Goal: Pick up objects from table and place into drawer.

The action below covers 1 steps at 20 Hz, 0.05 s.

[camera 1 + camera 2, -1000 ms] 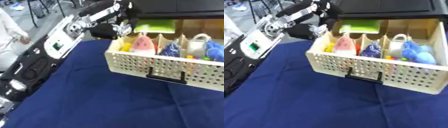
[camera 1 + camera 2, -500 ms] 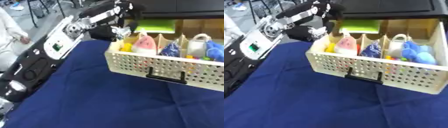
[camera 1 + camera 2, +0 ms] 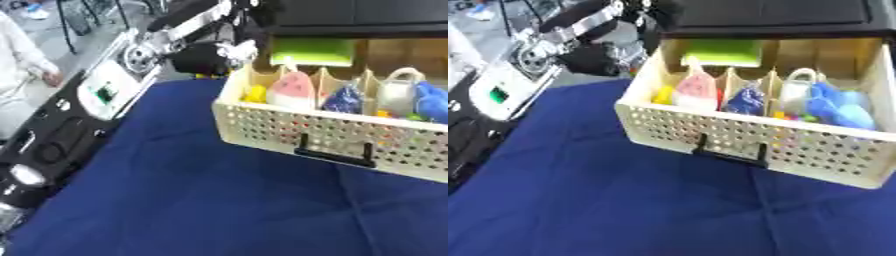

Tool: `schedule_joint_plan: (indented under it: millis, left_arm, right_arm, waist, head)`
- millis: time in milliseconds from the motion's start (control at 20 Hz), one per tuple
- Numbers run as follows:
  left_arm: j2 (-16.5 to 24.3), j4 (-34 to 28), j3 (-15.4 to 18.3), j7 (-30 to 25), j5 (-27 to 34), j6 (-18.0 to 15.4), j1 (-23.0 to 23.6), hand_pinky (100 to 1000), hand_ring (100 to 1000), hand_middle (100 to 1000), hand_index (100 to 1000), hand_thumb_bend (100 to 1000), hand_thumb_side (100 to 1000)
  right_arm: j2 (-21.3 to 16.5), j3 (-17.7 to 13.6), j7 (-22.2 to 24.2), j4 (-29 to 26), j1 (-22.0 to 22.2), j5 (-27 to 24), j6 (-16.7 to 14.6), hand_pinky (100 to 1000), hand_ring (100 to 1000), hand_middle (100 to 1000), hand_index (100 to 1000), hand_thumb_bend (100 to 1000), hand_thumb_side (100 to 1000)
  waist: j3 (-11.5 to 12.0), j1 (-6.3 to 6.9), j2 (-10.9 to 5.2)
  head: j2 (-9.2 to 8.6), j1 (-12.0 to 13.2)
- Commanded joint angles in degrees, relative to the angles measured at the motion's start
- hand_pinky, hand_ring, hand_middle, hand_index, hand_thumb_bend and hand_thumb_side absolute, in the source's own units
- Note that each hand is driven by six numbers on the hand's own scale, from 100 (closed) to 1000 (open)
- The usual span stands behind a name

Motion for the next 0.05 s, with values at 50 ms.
schedule_joint_plan:
  millis: [50]
  left_arm:
    - [1.5, -5.1, 5.1, 3.0, 3.0, 0.9, 1.5, 558, 720, 703, 883, 100, 940]
  right_arm:
    - [-1.0, -0.9, -1.7, -0.5, -0.2, 0.6, -0.8, 592, 596, 695, 726, 100, 626]
  waist:
    - [0.5, -1.15, -1.4]
  head:
    - [0.69, -0.7]
